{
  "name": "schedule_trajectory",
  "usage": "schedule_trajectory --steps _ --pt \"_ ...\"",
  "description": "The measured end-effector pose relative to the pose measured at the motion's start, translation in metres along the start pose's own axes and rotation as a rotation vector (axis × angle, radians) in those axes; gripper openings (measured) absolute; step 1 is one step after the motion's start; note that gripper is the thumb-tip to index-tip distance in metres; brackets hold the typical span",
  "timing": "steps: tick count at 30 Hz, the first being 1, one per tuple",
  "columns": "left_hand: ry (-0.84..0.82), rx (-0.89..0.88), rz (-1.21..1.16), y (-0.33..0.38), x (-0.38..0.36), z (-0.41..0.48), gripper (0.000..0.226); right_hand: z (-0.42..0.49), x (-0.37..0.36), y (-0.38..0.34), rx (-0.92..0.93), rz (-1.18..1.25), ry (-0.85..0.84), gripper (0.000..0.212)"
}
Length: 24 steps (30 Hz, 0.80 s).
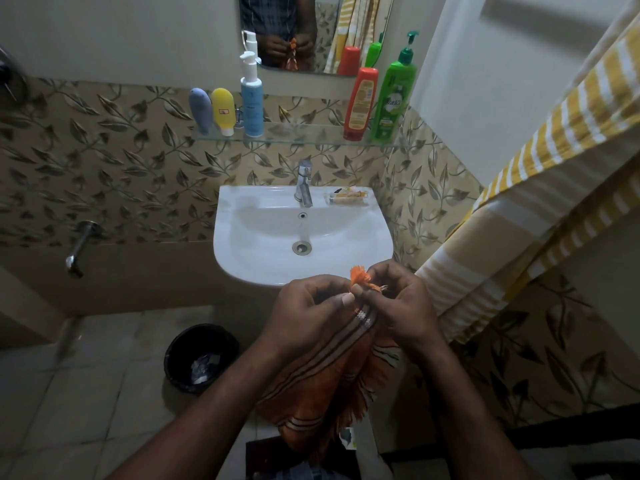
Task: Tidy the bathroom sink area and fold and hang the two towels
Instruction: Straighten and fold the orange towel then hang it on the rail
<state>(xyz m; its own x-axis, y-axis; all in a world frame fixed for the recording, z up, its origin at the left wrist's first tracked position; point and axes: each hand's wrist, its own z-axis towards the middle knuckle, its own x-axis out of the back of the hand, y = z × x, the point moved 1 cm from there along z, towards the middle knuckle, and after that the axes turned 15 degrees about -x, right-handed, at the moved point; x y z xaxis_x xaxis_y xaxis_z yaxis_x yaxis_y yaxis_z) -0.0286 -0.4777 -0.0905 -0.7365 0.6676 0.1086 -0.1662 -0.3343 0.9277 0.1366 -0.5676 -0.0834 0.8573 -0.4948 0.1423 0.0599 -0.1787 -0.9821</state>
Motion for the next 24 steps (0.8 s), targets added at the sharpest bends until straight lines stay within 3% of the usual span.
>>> schedule_trajectory --steps 11,15,20,24 --pt "-0.028 0.007 0.083 -0.004 -0.005 0.004 0.024 0.002 0.006 0.004 -0.021 0.069 0.009 0.027" --pt "-0.067 0.001 0.118 -0.006 -0.007 0.003 0.025 0.003 0.01 0.005 -0.027 -0.008 0.016 0.032" --pt "-0.087 0.028 0.078 -0.008 -0.008 0.001 0.025 -0.001 0.007 0.007 0.007 -0.092 0.071 0.009" --pt "-0.06 0.039 0.047 -0.01 -0.012 -0.003 0.014 -0.002 0.004 0.01 0.018 -0.097 0.095 0.003"
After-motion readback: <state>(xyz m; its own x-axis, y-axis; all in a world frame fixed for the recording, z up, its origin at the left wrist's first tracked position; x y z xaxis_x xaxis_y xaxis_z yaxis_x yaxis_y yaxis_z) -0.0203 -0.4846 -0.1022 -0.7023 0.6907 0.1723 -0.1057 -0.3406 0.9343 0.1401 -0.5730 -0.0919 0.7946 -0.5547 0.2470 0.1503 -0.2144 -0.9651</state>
